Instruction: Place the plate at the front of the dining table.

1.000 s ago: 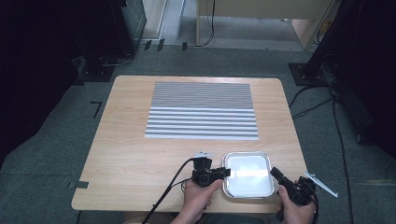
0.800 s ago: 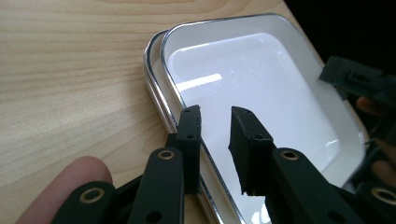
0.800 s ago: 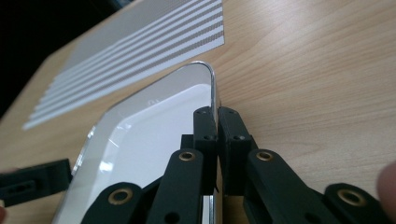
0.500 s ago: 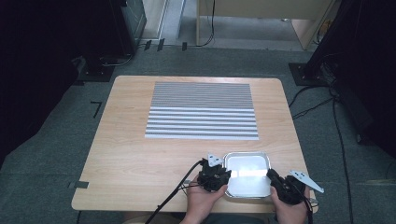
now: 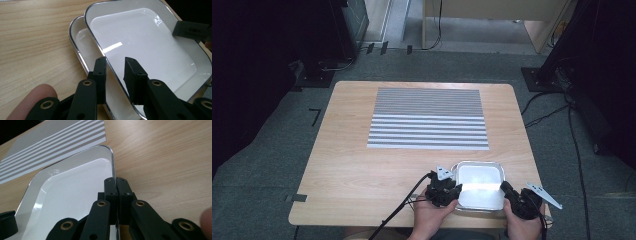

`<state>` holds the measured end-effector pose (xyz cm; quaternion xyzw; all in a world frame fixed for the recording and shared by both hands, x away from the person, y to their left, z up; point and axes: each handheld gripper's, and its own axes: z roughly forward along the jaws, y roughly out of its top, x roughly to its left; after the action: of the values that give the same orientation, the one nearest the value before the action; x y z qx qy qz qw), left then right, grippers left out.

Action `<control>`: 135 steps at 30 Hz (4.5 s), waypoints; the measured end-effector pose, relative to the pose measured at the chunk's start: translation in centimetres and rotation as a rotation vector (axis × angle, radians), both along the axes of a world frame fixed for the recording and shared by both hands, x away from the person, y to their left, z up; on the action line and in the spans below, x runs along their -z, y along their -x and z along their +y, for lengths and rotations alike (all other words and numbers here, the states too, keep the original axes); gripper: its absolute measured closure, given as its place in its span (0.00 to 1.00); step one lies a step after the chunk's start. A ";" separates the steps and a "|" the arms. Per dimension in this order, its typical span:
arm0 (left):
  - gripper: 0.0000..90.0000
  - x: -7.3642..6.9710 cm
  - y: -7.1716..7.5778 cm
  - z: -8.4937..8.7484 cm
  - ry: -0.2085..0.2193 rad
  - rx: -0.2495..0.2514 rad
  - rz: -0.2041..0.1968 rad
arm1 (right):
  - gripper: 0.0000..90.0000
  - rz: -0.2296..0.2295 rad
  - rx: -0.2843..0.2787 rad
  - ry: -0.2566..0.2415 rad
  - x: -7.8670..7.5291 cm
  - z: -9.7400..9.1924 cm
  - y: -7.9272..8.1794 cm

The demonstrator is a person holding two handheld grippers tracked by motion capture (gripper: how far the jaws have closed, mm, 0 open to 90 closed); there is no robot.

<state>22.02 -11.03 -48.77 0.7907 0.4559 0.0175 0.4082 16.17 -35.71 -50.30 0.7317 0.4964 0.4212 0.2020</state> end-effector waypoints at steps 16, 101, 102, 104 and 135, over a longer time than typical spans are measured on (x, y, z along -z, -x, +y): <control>0.87 -1.7 -0.2 1.5 -0.044 -0.047 -0.059 | 1.00 -0.057 -0.027 -0.005 -1.4 2.0 0.2; 0.96 -1.0 -26.2 11.7 -0.111 -0.386 0.081 | 1.00 0.146 -0.209 0.054 -2.0 14.1 -30.5; 0.96 -0.8 -26.3 11.5 -0.116 -0.390 0.084 | 1.00 0.151 -0.207 0.060 -1.7 14.0 -30.7; 0.96 -0.3 -26.8 11.2 -0.129 -0.392 0.096 | 0.99 0.154 -0.211 0.067 -1.2 13.9 -31.0; 0.85 0.6 -28.9 10.7 -0.230 -0.376 0.044 | 0.88 0.130 -0.250 0.054 1.1 14.3 -33.0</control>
<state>50.87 -0.36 -49.36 0.7331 0.5992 0.1282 0.2949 49.17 -21.44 -51.37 0.6843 0.6067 0.3811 0.1353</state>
